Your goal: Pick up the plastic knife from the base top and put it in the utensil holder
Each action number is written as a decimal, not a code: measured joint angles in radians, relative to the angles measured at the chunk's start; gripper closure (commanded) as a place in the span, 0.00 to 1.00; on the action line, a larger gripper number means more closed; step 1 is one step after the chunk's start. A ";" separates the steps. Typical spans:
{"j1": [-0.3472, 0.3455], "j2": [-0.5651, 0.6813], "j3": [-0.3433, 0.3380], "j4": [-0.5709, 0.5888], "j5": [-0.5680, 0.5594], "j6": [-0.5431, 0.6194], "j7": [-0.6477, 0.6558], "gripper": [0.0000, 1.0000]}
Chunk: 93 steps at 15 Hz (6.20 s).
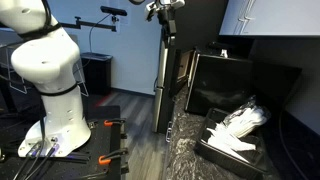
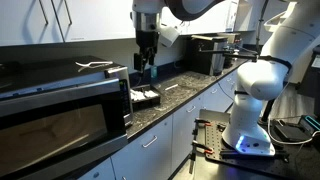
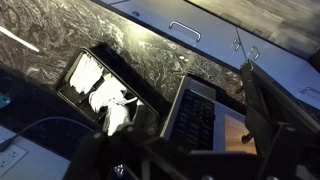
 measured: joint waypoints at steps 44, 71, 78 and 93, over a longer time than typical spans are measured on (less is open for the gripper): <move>-0.420 -0.222 -0.404 -0.327 -0.021 0.121 1.041 0.00; -0.450 0.155 -0.600 -0.250 -0.034 0.415 1.136 0.00; -0.446 0.317 -0.693 -0.135 0.010 0.416 1.049 0.00; -0.421 0.467 -0.754 -0.064 0.111 0.550 0.992 0.00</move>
